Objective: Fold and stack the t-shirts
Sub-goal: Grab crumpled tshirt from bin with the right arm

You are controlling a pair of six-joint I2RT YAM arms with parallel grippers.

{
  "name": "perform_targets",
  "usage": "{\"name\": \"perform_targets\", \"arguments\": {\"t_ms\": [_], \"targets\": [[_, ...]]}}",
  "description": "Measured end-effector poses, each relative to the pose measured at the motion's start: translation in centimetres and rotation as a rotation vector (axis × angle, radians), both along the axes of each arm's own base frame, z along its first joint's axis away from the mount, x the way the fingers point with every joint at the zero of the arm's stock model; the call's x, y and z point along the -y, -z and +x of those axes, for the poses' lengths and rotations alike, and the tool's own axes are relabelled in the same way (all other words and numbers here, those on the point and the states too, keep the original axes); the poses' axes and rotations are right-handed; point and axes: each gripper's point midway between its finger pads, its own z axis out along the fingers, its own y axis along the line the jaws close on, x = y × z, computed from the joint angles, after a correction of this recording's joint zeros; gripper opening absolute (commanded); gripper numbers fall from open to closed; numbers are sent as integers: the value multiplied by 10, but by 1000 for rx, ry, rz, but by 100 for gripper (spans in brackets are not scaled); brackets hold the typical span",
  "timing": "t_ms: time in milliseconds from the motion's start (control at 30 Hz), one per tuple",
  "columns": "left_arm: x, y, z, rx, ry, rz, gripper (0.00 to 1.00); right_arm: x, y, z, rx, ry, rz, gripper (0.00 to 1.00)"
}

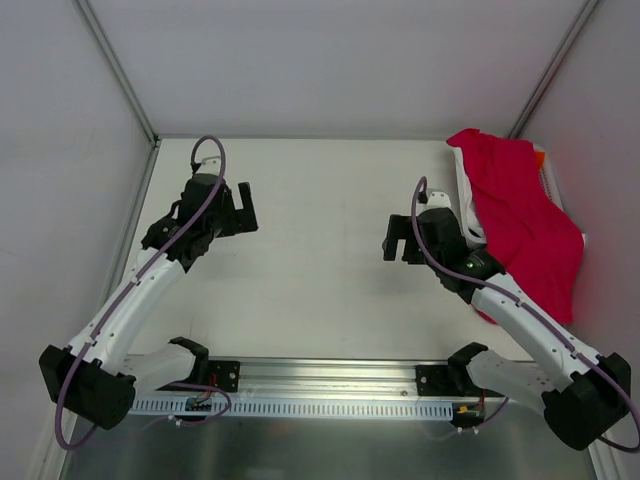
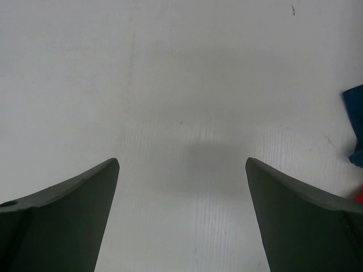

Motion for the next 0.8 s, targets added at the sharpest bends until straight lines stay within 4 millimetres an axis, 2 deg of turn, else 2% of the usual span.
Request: {"name": "perform_targets", "arguments": {"t_ms": [133, 233, 267, 333, 400, 467, 500, 567, 700, 800], "targets": [[-5, -11, -6, 46, -1, 2, 97, -4, -7, 11, -7, 3, -3, 100], [-10, -21, -13, 86, -9, -4, 97, 13, -12, 49, -49, 112, -73, 100], [-11, -23, -14, 96, -8, -8, 97, 29, -15, 63, -51, 180, -78, 99], [-11, -27, -15, 108, -7, -13, 98, 79, -16, 80, -62, 350, -46, 99], [-10, -25, -14, 104, -4, -12, 97, 148, -16, 86, -63, 579, -14, 99], [-8, -21, -13, 86, 7, -13, 96, 199, -17, 81, -56, 745, -22, 100], [-6, -18, -12, 76, 13, -13, 96, 213, -18, 77, -55, 791, -42, 99], [-4, -13, -11, 58, 20, -10, 97, 223, -24, 77, -60, 828, -74, 100], [-3, -11, -10, 52, 24, -9, 98, 241, -46, 105, -28, 866, -82, 99], [-3, -11, -10, 52, 24, -7, 98, 258, -40, 111, -47, 907, -113, 99]]}}
